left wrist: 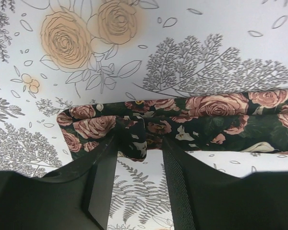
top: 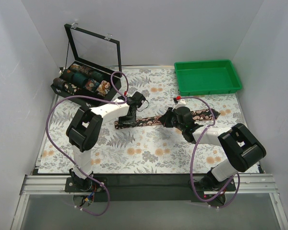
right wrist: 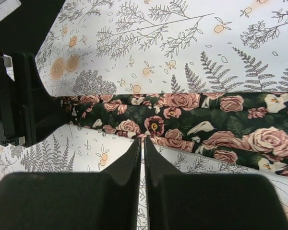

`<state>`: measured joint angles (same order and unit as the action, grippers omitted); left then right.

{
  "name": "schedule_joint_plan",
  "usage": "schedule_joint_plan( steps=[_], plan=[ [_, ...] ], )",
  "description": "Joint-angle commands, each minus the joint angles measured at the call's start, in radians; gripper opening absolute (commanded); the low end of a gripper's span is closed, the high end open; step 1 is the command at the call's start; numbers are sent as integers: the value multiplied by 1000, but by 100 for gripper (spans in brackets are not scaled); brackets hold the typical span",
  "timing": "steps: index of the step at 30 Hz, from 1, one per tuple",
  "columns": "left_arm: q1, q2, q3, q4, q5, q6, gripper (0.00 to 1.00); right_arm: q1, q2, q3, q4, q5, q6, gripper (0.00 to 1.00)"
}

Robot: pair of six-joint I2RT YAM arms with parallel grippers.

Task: Roll the ties
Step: Roll the tie

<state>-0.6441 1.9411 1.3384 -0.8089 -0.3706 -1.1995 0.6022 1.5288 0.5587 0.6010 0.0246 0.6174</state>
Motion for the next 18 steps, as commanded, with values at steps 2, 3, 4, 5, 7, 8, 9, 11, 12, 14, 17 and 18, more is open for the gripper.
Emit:
schedule_joint_plan(
  steps=[2, 3, 4, 5, 7, 8, 9, 11, 12, 14, 17, 18],
  plan=[
    [-14, -31, 10, 82, 73, -57, 41, -2, -10, 9, 49, -18, -2, 10],
    [-14, -40, 11, 80, 70, -61, 42, -2, -10, 7, 51, -18, -2, 10],
    [-12, -44, 10, 83, 71, -63, 43, -2, -10, 7, 52, -18, -4, 10],
    [-14, -48, 7, 94, 75, -64, 44, -2, -13, 7, 52, -18, -2, 10],
    [-14, -53, 5, 96, 76, -64, 48, -2, -13, 7, 54, -18, -2, 10],
    [-14, -54, 5, 96, 75, -64, 49, -2, -13, 7, 54, -18, -4, 10],
    [-15, -56, 7, 94, 72, -66, 50, -2, -15, 7, 54, -18, -4, 10],
    [-19, -65, 10, 97, 71, -66, 52, -2, -13, 9, 54, -17, -4, 10],
    [-19, -73, 11, 100, 73, -66, 52, -2, -12, 10, 56, -18, -5, 10],
    [-19, -83, 21, 102, 78, -66, 53, -2, -9, 12, 57, -48, -5, 10],
    [-19, -91, 30, 102, 87, -68, 54, -2, -7, 12, 59, -52, -8, 10],
    [-19, -94, 36, 102, 91, -68, 55, -4, -7, 12, 59, -52, -10, 10]
  ],
)
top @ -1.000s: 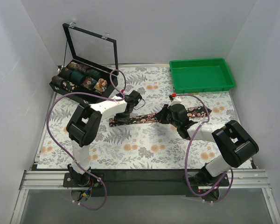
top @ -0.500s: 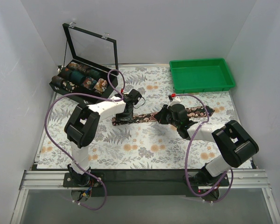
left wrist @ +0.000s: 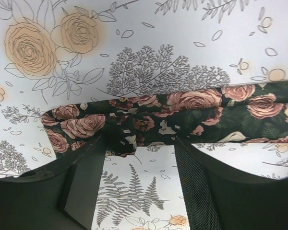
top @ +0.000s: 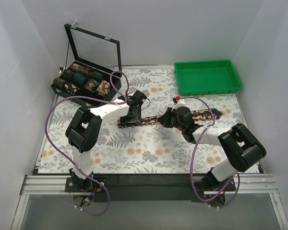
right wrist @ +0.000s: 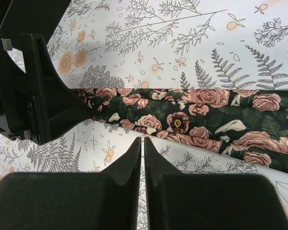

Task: Roll the ties
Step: Roll the tie

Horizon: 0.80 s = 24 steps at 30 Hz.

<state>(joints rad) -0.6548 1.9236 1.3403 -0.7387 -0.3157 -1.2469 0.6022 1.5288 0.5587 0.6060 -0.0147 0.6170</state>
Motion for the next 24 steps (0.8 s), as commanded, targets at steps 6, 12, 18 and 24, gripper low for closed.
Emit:
schedule_joint_plan(
  steps=[6, 12, 18, 24],
  plan=[
    [-8, -81, 40, 35, 43, -31, 55, -2, -2, 18, 58, -34, -25, 10],
    [-8, -66, 8, 62, 36, -36, 54, -2, -9, 18, 60, -36, -33, 10],
    [-5, -38, -46, 108, 102, -37, 52, -2, -18, 12, 61, -34, -36, 10],
    [-5, -104, -14, 88, 61, -36, 56, -2, -30, 15, 61, -42, -46, 10]
  ],
)
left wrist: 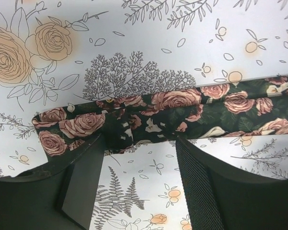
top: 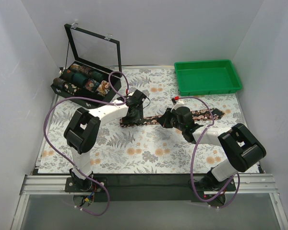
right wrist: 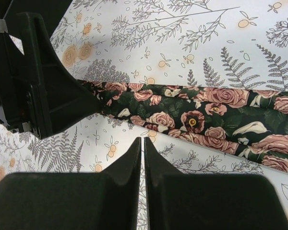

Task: Roll the ties
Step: Roll the tie

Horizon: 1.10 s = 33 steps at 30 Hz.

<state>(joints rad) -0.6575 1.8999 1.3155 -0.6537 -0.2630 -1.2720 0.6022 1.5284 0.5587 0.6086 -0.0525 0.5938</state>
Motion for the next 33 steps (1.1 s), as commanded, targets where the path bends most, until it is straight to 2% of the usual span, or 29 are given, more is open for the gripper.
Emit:
schedule_joint_plan(
  steps=[1, 9, 18, 20, 24, 27, 33],
  plan=[
    [-2, -90, 17, 0, 8, -1, 57, -2, -30, 18, 57, -10, -26, 10],
    [-2, -165, 31, 6, 22, 14, 67, -2, -28, 36, 56, -50, -49, 11],
    [33, -248, 2, 12, 16, 7, 71, -2, 16, 105, 57, -191, -91, 12],
    [73, -297, -31, 34, 28, 0, 71, -2, 36, 131, 56, -231, -92, 13],
    [157, -390, -192, 87, 86, -13, 72, 8, 120, 213, 59, -335, -75, 13],
    [248, -462, -303, 156, 178, -18, 72, 24, 186, 296, 62, -380, -63, 15],
    [335, -450, -427, 270, 358, -21, 69, 70, 392, 483, 88, -498, -25, 16]
  ],
)
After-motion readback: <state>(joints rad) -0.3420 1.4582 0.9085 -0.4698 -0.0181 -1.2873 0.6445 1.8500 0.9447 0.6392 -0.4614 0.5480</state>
